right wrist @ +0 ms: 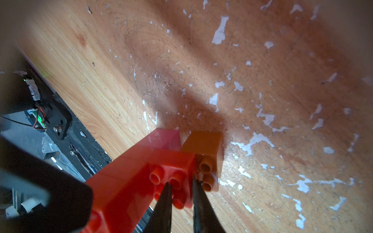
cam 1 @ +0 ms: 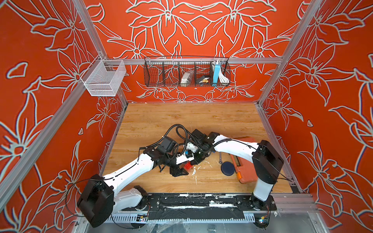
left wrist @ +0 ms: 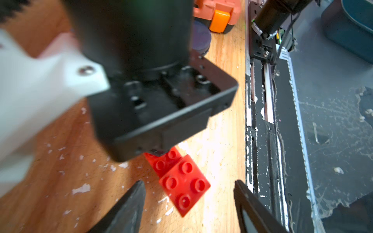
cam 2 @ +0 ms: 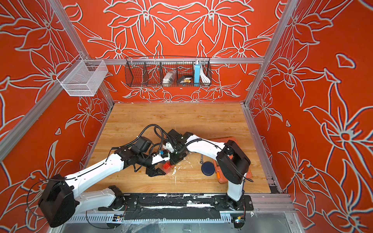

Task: Assemble the letter h with lego
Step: Adjust the lego brick from the lego brick.

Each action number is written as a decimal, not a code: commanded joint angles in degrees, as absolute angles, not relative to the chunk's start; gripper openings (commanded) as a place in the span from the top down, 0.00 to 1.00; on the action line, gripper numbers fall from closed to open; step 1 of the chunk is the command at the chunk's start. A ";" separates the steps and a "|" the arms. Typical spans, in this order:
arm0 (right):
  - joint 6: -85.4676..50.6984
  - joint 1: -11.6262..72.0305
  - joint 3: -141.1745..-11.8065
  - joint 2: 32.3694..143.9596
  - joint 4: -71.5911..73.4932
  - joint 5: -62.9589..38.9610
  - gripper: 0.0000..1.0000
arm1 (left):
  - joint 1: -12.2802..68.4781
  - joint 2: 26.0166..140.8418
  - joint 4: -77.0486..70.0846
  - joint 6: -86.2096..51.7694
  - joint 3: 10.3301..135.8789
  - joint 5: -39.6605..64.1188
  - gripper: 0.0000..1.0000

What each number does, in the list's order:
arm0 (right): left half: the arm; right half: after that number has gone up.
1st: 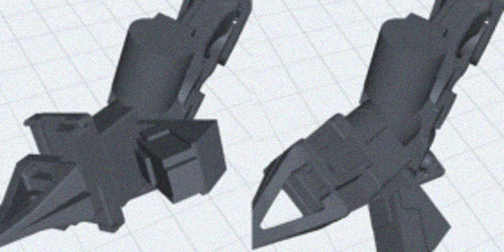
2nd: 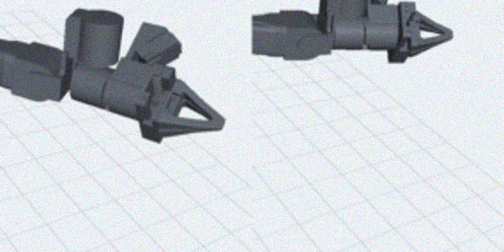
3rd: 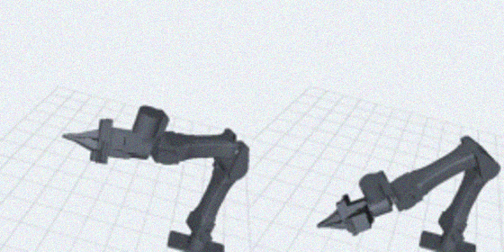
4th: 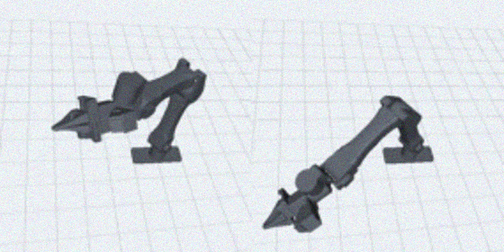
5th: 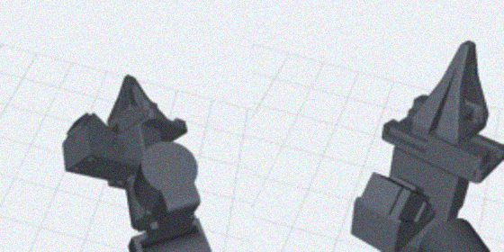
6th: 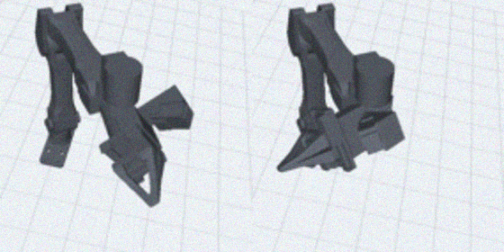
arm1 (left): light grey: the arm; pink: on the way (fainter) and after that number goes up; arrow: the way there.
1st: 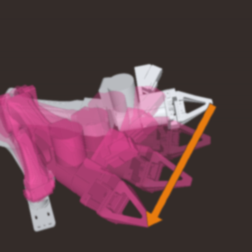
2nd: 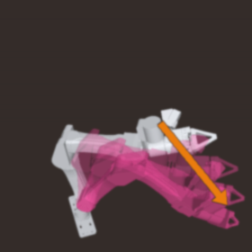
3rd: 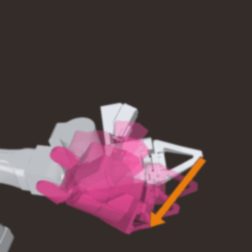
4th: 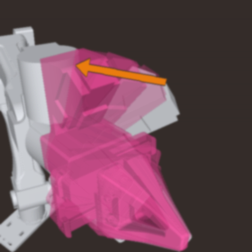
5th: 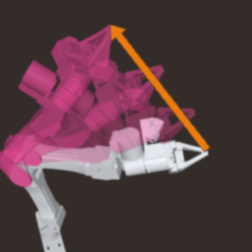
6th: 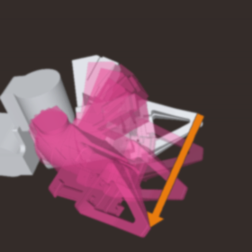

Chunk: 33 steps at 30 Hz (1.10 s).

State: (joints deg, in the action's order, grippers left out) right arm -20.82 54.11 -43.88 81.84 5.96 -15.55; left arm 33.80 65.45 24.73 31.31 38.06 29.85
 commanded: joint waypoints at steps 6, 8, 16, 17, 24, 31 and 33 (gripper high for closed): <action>-24.48 52.58 -48.52 79.37 -17.82 -14.71 0.59 | 34.10 68.17 25.29 33.59 39.44 32.28 0.11; -23.40 51.91 -50.65 79.86 -22.87 -15.84 0.60 | 34.09 68.73 25.87 33.90 40.02 33.23 0.12; -22.85 51.68 -55.08 84.00 -28.42 -22.41 0.62 | 34.15 69.61 25.24 35.57 40.29 33.52 0.15; -22.94 51.68 -55.55 84.39 -28.32 -22.69 0.60 | 34.04 69.74 25.22 35.75 40.35 33.58 0.15; -23.11 51.59 -60.20 88.92 -29.03 -23.67 0.59 | 34.09 71.29 26.43 38.18 41.15 33.59 0.16; -23.61 51.59 -60.65 92.14 -27.13 -25.72 0.67 | 34.14 72.16 27.34 38.89 41.76 33.83 0.18; -23.97 51.59 -60.48 92.61 -26.43 -26.44 0.68 | 34.10 72.09 27.42 39.10 41.76 34.14 0.18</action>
